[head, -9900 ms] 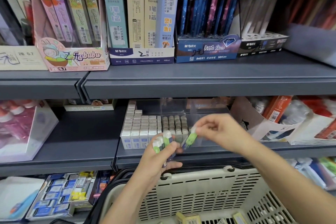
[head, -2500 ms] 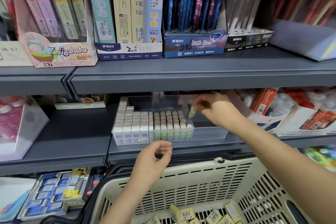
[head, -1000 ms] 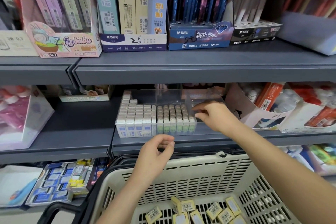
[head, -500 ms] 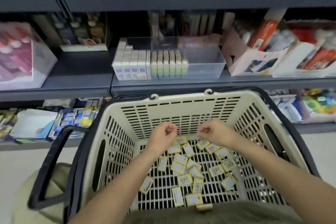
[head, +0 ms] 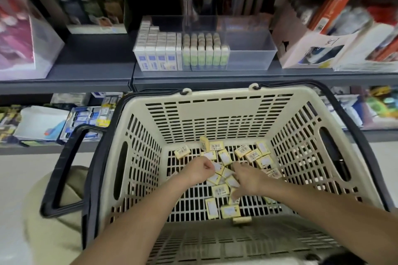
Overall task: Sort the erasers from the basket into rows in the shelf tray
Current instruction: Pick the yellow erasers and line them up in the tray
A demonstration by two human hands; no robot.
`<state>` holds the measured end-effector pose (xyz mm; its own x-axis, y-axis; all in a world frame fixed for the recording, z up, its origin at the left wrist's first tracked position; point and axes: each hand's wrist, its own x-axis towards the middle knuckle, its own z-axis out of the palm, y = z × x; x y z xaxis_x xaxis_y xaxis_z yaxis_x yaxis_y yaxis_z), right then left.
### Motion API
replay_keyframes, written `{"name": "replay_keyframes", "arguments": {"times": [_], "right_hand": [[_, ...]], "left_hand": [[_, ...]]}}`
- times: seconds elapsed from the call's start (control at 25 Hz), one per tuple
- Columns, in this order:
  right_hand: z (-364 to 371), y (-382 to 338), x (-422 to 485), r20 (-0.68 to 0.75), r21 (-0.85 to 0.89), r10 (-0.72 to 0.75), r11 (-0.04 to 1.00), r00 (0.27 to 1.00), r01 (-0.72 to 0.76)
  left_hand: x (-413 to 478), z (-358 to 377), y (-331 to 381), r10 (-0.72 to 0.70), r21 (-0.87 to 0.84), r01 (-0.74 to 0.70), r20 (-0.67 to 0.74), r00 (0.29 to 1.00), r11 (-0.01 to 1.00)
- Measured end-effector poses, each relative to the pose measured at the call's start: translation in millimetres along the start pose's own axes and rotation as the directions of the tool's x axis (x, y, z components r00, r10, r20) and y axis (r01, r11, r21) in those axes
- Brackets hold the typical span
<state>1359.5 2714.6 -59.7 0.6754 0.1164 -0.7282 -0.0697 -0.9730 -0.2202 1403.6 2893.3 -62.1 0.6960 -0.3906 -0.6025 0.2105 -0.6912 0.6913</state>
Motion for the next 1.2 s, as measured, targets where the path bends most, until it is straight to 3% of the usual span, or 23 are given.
{"name": "replay_keyframes", "arguments": {"times": [0.2, 0.36, 0.52, 0.64, 0.72, 0.8, 0.84, 0.92, 0.96, 1.08, 1.2], "right_hand": [[7.2, -3.7, 1.4, -0.015, 0.132, -0.013, 0.991, 1.0, 0.015], [7.5, -2.2, 2.9, 0.058, 0.102, -0.053, 0.994, 0.997, 0.047], [-5.5, 2.3, 4.0, 0.097, 0.148, -0.072, 0.987, 0.993, 0.058], [-20.7, 8.3, 2.4, 0.107, 0.324, -0.079, 0.945, 0.991, 0.04], [-34.5, 10.4, -2.4, 0.142, 0.45, -0.106, 0.892, 0.984, 0.031], [-50.0, 10.6, -7.7, 0.139, 0.529, -0.136, 0.848, 0.981, 0.043], [-57.6, 9.2, -10.7, 0.127, 0.566, -0.15, 0.823, 0.98, 0.052], [-69.8, 4.0, -17.0, 0.091, 0.636, -0.172, 0.768, 0.981, 0.076], [-73.4, 0.3, -19.5, 0.065, 0.657, -0.185, 0.747, 0.981, 0.097], [-79.7, -11.1, -24.6, -0.059, 0.674, -0.203, 0.715, 0.977, 0.189], [-80.5, -18.0, -27.3, -0.192, 0.719, -0.205, 0.636, 0.96, 0.279]], "left_hand": [[-0.2, 11.9, -10.0, 0.003, 0.094, -0.013, 0.099, 0.995, 0.995], [-6.4, 24.0, -14.1, 0.063, 0.248, -0.091, 0.118, 0.991, 0.964], [-9.4, 40.0, -13.2, 0.166, 0.603, -0.236, 0.17, 0.971, 0.762], [-7.9, 41.8, -11.1, 0.189, 0.651, -0.254, 0.17, 0.967, 0.715], [-5.3, 35.7, -9.0, 0.124, 0.526, -0.186, 0.151, 0.981, 0.83], [-3.2, 25.1, -3.7, -0.002, 0.154, -0.02, 0.143, 0.99, 0.988], [-3.1, 17.7, 2.1, -0.061, -0.104, 0.078, 0.16, 0.985, 0.991], [-2.2, 2.1, 12.6, -0.06, -0.588, 0.211, 0.265, 0.962, 0.78], [-1.6, -4.0, 16.6, 0.011, -0.725, 0.234, 0.316, 0.949, 0.648], [-6.5, -12.0, 30.4, 0.189, -0.864, 0.254, 0.364, 0.912, 0.436], [-8.8, -12.5, 41.1, 0.148, -0.911, 0.224, 0.289, 0.946, 0.345]]}}
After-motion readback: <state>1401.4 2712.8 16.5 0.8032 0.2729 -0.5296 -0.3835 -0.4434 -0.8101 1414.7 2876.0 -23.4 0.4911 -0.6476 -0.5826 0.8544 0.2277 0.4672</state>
